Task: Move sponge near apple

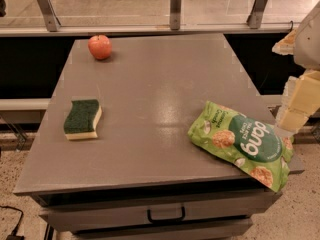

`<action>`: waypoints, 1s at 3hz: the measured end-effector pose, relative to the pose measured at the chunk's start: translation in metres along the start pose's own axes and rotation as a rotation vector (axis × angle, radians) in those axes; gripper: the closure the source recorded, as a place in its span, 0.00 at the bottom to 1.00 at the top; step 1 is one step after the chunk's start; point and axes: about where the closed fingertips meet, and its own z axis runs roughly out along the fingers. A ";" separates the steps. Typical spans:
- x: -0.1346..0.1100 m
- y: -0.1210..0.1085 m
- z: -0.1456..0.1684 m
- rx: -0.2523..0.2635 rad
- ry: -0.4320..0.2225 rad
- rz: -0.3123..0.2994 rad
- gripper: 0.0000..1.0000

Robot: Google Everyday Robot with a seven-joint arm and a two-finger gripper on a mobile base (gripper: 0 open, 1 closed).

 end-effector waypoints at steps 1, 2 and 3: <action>0.000 0.000 0.000 0.000 0.000 0.000 0.00; -0.034 -0.001 0.007 -0.013 -0.008 -0.117 0.00; -0.086 0.004 0.030 -0.054 -0.036 -0.266 0.00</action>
Offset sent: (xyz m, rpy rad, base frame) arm 0.0171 0.0519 -0.0016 -0.0497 0.0078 0.1988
